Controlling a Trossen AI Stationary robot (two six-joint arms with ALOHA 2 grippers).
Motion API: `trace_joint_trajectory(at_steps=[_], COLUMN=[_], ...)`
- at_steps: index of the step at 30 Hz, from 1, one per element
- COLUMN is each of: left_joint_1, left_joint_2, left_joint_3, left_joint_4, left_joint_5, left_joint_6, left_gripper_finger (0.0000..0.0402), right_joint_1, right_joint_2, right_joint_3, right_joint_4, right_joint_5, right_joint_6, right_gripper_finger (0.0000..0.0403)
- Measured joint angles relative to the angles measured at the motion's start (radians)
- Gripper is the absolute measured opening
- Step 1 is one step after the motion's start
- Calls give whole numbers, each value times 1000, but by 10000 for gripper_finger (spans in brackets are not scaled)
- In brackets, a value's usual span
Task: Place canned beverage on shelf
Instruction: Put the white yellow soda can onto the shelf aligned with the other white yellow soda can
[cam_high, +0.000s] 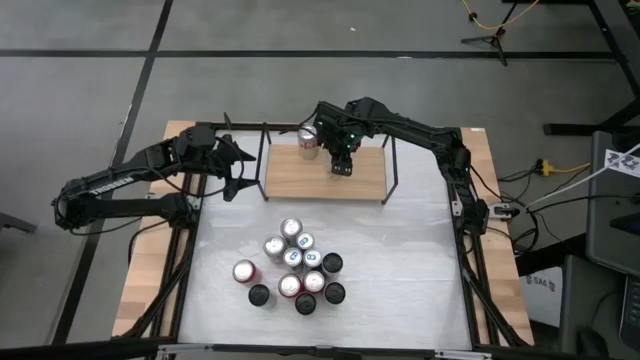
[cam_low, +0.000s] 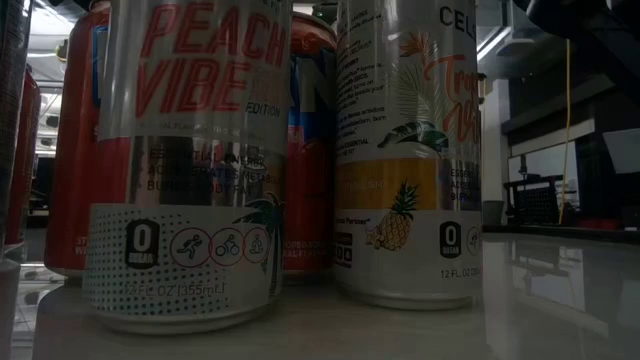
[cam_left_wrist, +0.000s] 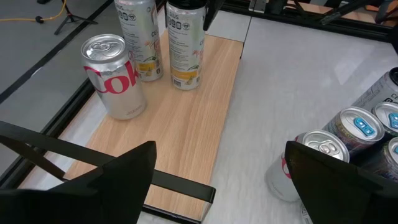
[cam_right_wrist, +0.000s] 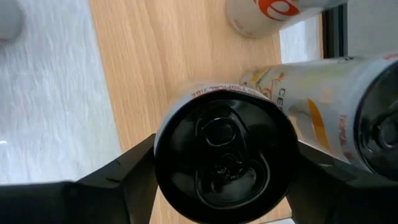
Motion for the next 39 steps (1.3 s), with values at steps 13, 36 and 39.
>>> trace_joint_trajectory(at_steps=[13, 36, 39], left_joint_1=[0, 0, 0], left_joint_2=[0, 0, 0], left_joint_3=[0, 0, 0], left_joint_4=[0, 0, 0], left_joint_5=[0, 0, 0], left_joint_6=[1, 1, 1], left_gripper_finger=[348, 348, 348], right_joint_1=[-5, -25, -25], right_joint_2=[0, 0, 0], right_joint_3=[0, -1, -1], right_joint_4=[6, 27, 27], right_joint_5=[11, 7, 6], right_joint_6=[-2, -3, -3], right_gripper_finger=[272, 271, 271])
